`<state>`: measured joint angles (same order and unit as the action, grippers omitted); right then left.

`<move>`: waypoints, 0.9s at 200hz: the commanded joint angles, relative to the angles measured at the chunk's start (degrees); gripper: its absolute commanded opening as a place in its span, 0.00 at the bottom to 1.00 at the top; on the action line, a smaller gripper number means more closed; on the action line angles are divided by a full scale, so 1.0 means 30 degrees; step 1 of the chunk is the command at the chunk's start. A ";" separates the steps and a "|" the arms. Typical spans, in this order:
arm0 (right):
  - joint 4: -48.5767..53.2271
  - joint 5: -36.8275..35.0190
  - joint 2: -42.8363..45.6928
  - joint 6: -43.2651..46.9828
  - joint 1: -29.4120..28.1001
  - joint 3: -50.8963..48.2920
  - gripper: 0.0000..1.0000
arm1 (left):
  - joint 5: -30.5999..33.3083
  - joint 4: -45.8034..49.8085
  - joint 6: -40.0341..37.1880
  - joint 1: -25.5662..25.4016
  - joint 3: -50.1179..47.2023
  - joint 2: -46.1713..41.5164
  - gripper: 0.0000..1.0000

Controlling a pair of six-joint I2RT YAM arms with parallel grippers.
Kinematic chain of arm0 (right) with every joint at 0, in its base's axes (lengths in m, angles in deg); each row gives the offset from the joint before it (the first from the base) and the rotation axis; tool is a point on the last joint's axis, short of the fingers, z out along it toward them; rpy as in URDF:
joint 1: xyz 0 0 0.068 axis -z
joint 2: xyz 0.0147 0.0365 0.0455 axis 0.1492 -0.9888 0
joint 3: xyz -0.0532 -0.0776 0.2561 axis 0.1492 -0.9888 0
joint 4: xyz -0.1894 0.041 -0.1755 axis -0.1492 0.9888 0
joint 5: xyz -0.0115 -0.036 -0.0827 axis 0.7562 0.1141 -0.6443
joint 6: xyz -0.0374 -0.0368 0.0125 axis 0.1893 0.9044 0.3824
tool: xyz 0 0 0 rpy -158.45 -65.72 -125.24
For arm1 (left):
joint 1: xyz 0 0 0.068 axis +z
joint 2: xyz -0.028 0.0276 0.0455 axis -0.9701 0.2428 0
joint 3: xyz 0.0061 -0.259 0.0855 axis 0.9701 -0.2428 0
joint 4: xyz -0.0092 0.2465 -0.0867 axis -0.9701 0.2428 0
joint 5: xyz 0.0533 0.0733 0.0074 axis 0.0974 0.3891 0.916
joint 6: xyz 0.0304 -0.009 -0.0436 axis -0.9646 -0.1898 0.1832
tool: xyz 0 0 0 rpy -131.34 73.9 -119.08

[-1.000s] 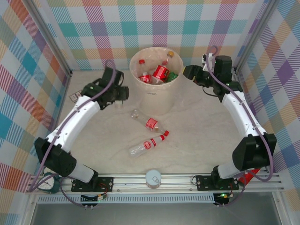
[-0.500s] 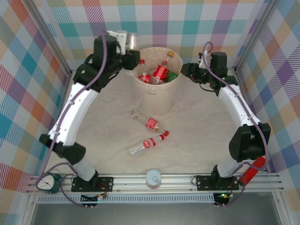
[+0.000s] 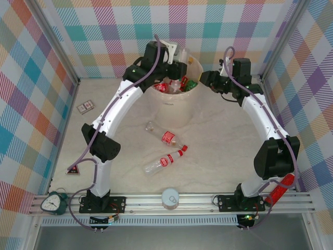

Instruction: Put the plastic bottles in the bin

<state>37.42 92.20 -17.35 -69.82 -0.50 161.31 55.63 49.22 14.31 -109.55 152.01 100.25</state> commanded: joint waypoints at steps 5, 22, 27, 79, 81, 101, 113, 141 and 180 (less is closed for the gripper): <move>0.0061 0.0339 -0.0195 0.0480 -0.0166 0.0642 0.43 | -0.1192 0.0362 -0.0289 -0.0659 0.0604 0.0375 0.48; 0.0063 0.0337 -0.0173 0.0429 -0.0166 0.0635 0.43 | -0.1588 0.0756 -0.0158 -0.0693 0.0602 0.0836 0.47; 0.0079 0.0316 -0.0202 0.0441 -0.0164 0.0638 0.43 | -0.1783 0.0851 -0.0118 -0.0720 0.0597 0.0980 0.46; 0.0298 0.0280 -0.0311 0.0538 -0.0184 0.0838 0.43 | -0.1542 0.1754 -0.0295 -0.0927 0.0422 0.1388 0.53; 0.0310 0.0258 -0.0314 0.0538 -0.0178 0.0846 0.43 | -0.1500 0.1740 -0.0289 -0.0927 0.0405 0.1364 0.55; 0.0291 0.0280 -0.0344 0.0546 -0.0195 0.0839 0.43 | -0.1407 0.1434 -0.0344 -0.0927 0.0227 0.0913 0.77; 0.0307 0.0280 -0.0342 0.0567 -0.0210 0.0840 0.43 | -0.1328 0.1290 -0.0469 -0.0901 0.0165 0.0618 0.84; 0.0545 -0.0006 -0.0116 0.0800 -0.0195 0.0925 0.46 | -0.0764 0.0965 -0.0858 -0.0818 -0.0036 -0.0113 0.90; 0.0613 0.0031 -0.0056 0.0805 -0.0195 0.1214 0.47 | -0.1491 -0.1689 0.1246 -0.0234 -0.1564 -0.1201 0.80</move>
<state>38.45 91.99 -18.01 -68.57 -0.76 162.43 52.83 51.89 14.10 -111.34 150.24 102.32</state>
